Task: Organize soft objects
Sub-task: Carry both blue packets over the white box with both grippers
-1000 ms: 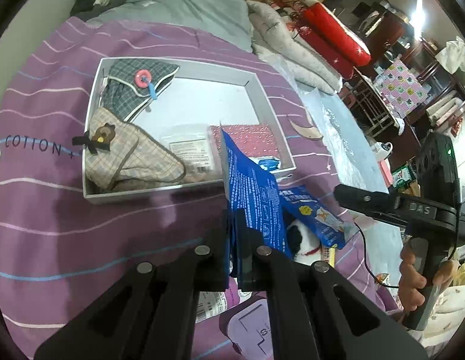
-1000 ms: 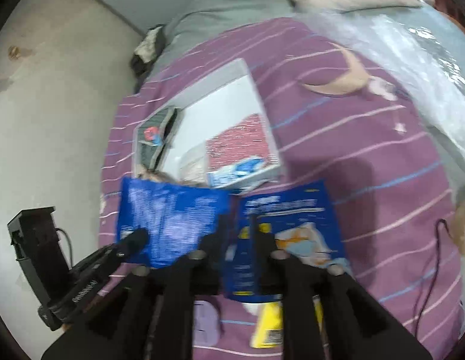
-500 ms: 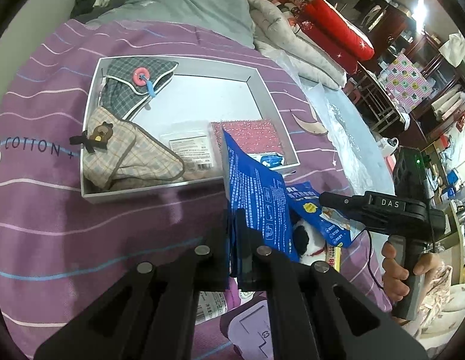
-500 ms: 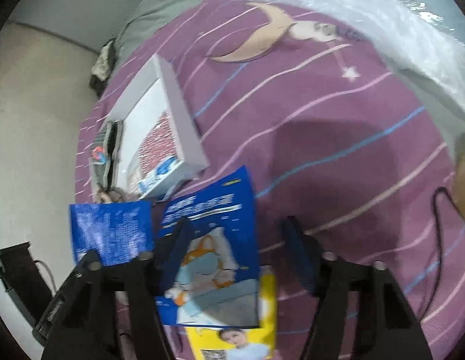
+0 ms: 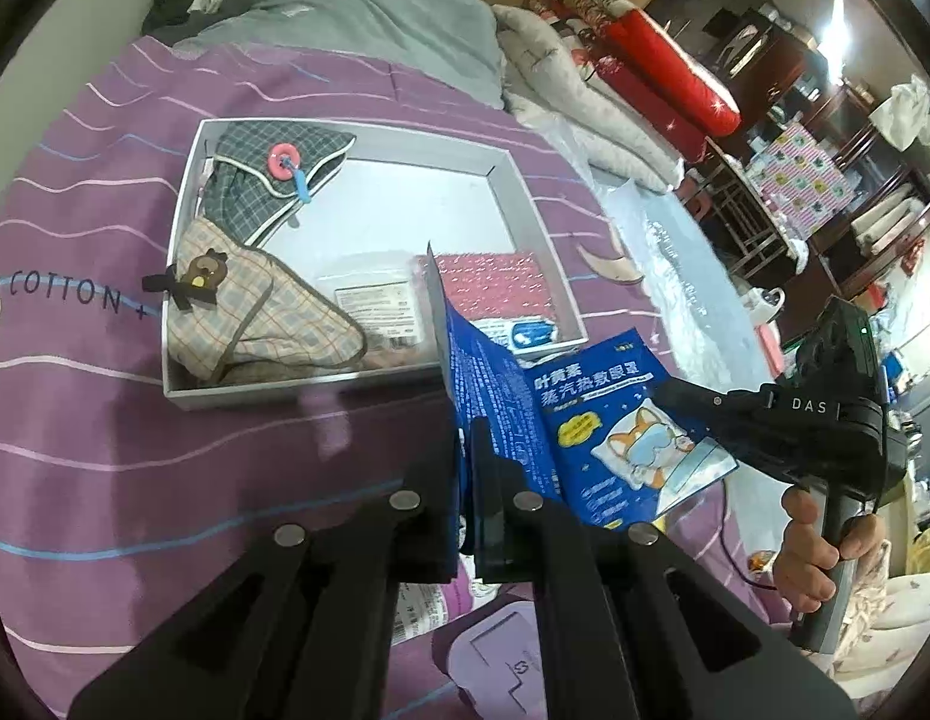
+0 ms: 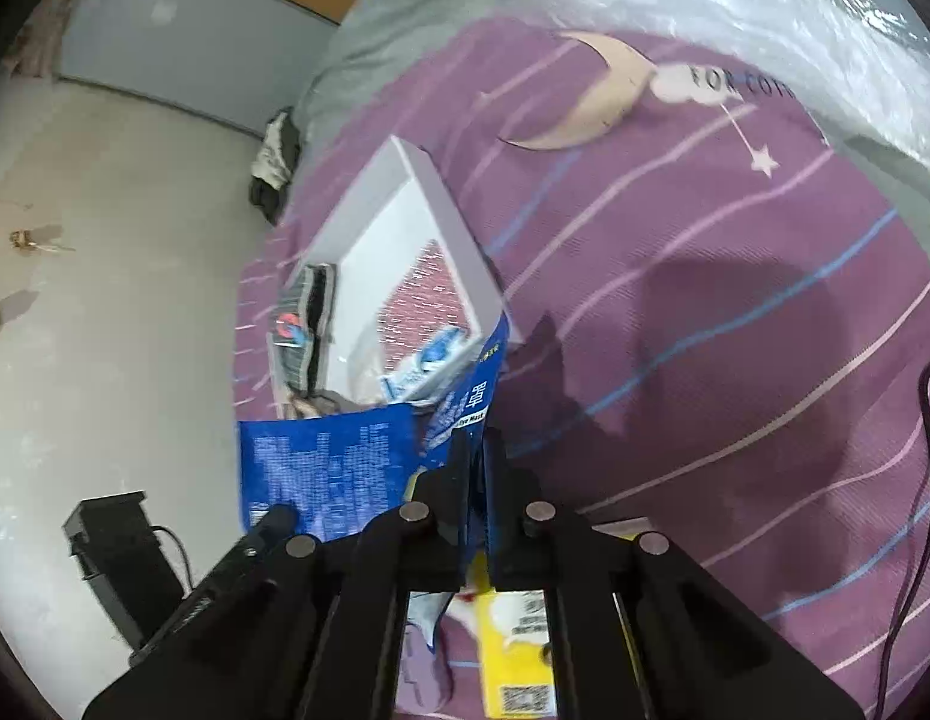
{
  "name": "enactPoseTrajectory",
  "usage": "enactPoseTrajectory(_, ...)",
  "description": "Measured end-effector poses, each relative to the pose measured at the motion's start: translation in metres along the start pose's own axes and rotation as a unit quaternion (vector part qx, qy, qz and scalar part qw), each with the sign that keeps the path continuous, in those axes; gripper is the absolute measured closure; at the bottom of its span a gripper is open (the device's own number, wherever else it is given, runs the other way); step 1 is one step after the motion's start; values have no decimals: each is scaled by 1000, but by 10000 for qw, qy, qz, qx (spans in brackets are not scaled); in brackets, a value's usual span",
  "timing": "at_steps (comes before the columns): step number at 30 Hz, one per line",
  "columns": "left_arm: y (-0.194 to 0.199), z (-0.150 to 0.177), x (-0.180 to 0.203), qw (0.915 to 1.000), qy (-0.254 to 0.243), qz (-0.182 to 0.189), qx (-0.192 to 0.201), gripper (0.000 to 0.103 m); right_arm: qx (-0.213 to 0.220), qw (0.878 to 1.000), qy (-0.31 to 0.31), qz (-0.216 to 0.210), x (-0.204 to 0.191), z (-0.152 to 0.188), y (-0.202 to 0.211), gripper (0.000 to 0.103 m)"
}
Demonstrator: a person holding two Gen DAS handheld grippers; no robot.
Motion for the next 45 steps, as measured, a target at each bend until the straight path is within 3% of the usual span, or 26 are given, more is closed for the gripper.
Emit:
enactPoseTrajectory(13, 16, -11, 7, 9995, -74, 170, 242, 100, 224, 9991, 184, -322, -24, -2, 26, 102)
enactPoseTrajectory(22, 27, -38, 24, 9973, -210, 512, 486, 101, 356, 9976, 420, -425, -53, -14, 34, 102)
enactPoseTrajectory(31, 29, -72, 24, 9943, -363, 567, 829, 101, 512, 9963, 552, -405, -77, -40, 28, 102)
enactPoseTrajectory(45, -18, -106, -21, 9905, 449, 975, 855, 101, 433, 9961, 653, -406, -90, -78, -7, 102)
Point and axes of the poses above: each gripper's, at about its wrist camera, not at the fingertips, and y roughly against the way its jaws point, x to its right, z to its underside, the point moved 1 cm from there along -y, roughly the way its jaws point, and after that the axes turned 6 degrees about z, right-handed, at the moved point
